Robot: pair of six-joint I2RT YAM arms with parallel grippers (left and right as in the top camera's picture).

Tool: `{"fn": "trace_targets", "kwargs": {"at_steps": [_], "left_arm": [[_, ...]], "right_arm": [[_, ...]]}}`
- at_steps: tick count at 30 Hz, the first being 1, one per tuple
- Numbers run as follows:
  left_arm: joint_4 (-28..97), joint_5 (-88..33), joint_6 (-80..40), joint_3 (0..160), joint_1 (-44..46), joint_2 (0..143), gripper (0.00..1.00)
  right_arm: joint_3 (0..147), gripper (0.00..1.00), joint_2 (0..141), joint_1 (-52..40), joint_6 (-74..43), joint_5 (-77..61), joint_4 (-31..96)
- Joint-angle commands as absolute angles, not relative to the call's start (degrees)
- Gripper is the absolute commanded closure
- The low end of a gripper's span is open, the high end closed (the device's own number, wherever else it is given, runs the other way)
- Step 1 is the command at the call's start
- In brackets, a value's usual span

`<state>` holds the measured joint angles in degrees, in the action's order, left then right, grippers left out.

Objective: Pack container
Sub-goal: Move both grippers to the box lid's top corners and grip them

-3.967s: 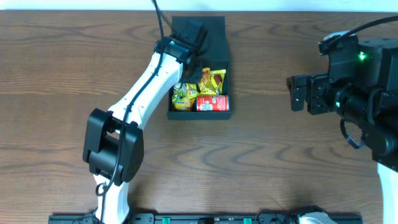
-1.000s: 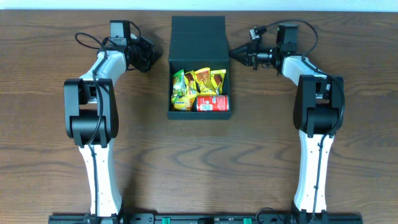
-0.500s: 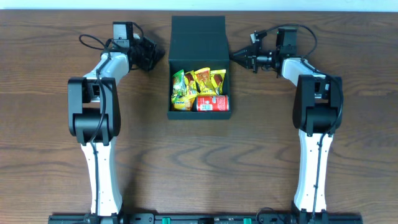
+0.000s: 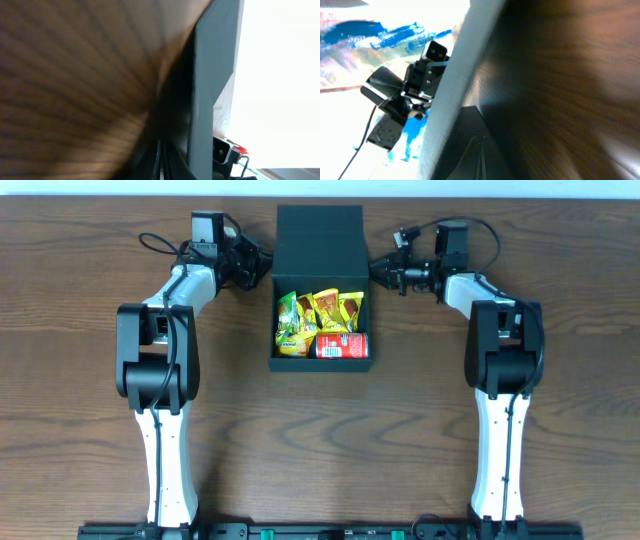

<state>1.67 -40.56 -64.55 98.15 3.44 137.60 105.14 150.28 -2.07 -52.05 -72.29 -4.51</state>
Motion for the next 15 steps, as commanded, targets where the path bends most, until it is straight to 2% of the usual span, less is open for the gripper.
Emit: {"fn": "trace_targets", "kwargs": {"at_steps": [1,9,15], "left_arm": [[-0.21,-41.65,-64.73,98.41,3.62,138.89,0.94],[-4.36,-43.62,-63.00,98.41,3.62,138.89,0.94],[-7.53,-45.84,-59.44,98.41,3.62,138.89,0.94]], "right_arm": [[105.54,0.98,151.44,-2.70,-54.35,-74.48,-7.97],[105.54,0.98,151.44,-2.66,-58.28,-76.36,-19.88],[105.54,0.98,151.44,-2.59,-58.26,-78.74,-24.25]]}}
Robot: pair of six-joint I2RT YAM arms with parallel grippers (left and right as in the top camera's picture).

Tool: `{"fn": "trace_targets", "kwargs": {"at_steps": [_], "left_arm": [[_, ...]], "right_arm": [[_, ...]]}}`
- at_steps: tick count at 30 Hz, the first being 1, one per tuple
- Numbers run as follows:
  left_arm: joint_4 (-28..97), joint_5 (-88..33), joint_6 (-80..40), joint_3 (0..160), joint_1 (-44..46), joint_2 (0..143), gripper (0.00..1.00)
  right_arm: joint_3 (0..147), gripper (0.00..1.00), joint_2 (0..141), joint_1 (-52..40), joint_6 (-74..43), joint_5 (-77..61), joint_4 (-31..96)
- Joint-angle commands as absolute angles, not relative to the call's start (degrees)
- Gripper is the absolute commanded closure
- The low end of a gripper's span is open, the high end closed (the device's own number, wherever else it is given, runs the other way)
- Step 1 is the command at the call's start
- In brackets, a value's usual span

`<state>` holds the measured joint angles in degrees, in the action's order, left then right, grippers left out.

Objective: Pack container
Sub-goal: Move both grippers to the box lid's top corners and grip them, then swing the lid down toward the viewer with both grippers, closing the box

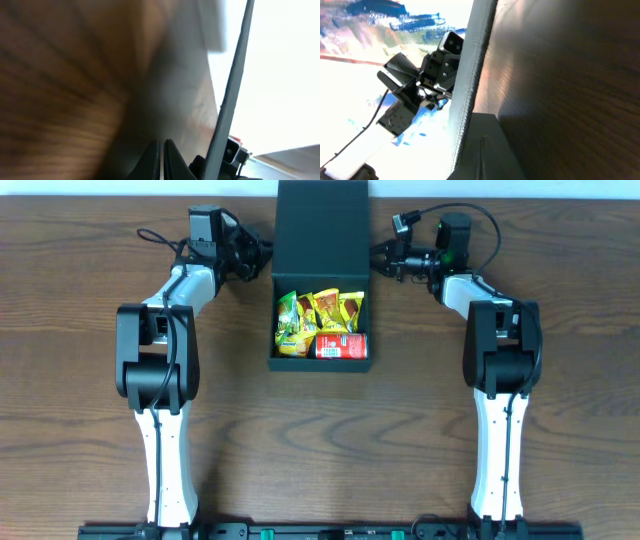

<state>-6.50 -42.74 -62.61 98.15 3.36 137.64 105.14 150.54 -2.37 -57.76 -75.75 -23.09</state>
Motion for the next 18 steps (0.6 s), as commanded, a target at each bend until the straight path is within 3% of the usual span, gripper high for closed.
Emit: {"fn": "trace_targets", "kwargs": {"at_steps": [1,9,18], "left_arm": [[-8.08,-46.35,-58.76,98.41,3.60,138.89,0.94],[-16.82,-54.17,-54.94,98.43,1.91,138.87,0.94],[-24.45,-62.02,-52.93,98.41,-0.12,138.87,0.94]], "right_arm": [[105.54,0.99,151.44,-2.57,-58.26,-79.20,-25.17],[105.54,0.98,151.44,-1.32,-62.06,-85.84,-38.20],[105.54,0.98,151.44,-0.47,-77.84,-89.23,-62.08]]}}
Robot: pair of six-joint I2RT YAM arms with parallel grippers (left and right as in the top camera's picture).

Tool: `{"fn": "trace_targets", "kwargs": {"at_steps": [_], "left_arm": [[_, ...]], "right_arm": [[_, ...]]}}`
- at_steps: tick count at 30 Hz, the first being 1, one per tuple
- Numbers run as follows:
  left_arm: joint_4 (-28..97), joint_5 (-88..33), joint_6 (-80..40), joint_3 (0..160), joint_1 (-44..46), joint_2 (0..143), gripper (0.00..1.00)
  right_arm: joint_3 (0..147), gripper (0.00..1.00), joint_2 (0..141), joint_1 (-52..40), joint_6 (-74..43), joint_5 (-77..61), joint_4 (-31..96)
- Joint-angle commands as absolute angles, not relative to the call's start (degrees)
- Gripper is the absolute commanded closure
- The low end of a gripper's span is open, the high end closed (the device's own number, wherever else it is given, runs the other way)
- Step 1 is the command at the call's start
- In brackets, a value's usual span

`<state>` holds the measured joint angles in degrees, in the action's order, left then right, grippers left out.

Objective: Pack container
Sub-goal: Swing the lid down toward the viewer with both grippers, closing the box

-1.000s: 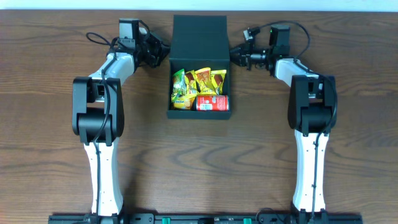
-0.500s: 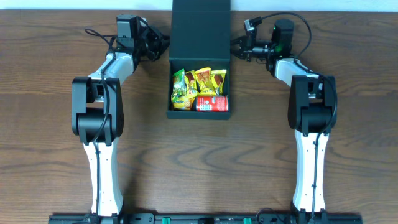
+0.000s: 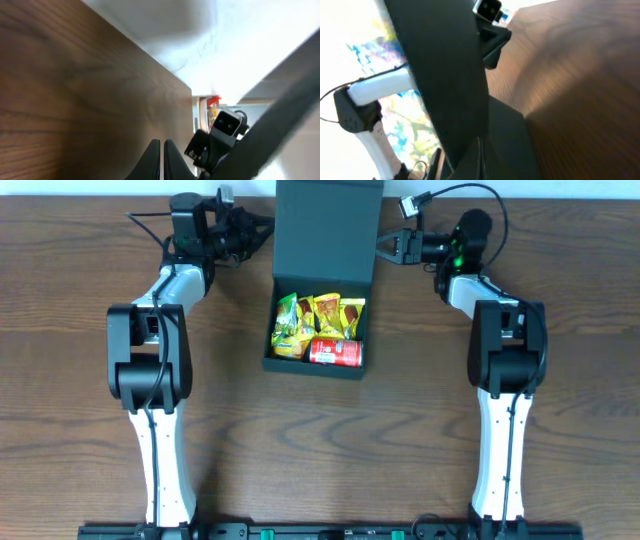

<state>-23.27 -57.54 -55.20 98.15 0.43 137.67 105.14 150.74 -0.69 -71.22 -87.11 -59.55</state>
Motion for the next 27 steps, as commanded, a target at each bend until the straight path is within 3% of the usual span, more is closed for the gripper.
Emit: {"fn": "trace_targets", "kwargs": {"at_steps": [1,27], "left_arm": [[-25.19,-62.92,-52.64,98.43,-0.14,138.87,0.94],[-48.75,-90.65,-57.01,98.41,-0.10,138.87,0.94]], "right_arm": [[105.54,0.98,151.44,-0.43,-79.00,-89.23,-63.40],[105.54,0.98,151.41,-0.47,-95.57,-89.21,-82.35]]}}
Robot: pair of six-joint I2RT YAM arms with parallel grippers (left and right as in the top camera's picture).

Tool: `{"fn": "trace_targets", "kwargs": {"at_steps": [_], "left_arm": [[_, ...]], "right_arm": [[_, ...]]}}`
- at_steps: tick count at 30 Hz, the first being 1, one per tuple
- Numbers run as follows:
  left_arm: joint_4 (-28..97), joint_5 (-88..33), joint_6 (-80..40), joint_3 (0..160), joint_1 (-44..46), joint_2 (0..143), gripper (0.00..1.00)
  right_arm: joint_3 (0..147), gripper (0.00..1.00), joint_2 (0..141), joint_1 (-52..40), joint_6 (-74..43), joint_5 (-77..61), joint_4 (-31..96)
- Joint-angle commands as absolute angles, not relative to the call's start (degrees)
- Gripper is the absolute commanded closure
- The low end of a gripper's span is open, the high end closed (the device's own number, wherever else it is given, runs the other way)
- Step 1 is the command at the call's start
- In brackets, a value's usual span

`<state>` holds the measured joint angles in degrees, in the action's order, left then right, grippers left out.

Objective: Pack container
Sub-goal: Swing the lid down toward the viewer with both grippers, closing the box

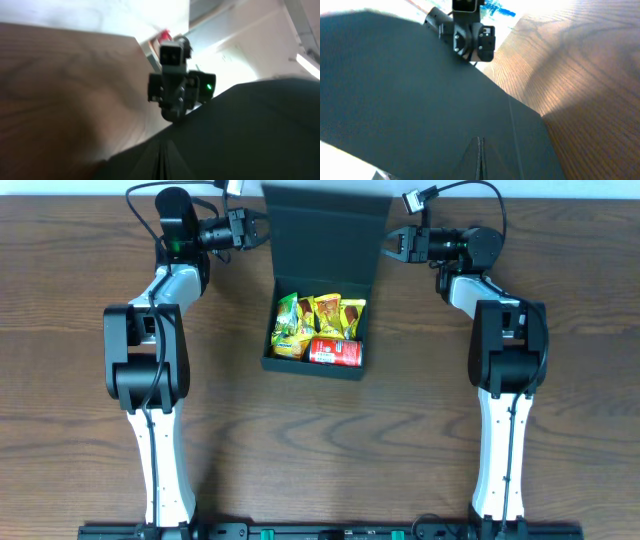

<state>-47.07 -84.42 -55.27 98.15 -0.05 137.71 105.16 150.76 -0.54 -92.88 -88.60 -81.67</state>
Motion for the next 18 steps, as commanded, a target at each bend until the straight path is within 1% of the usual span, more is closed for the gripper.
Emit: {"fn": "trace_targets", "kwargs": {"at_steps": [1,7,18], "left_arm": [[-49.06,-90.63,-57.93,98.41,-0.10,138.87,0.94],[-53.47,-90.63,-59.22,98.41,-0.12,138.87,0.94],[-53.45,-88.68,-59.18,98.41,-0.93,138.87,0.94]], "right_arm": [[105.54,0.98,151.41,-0.45,-96.05,-89.21,-82.78],[105.54,0.98,151.41,-0.45,-101.14,-89.21,-87.85],[105.54,0.99,151.41,-0.78,-103.26,-89.10,-88.01]]}}
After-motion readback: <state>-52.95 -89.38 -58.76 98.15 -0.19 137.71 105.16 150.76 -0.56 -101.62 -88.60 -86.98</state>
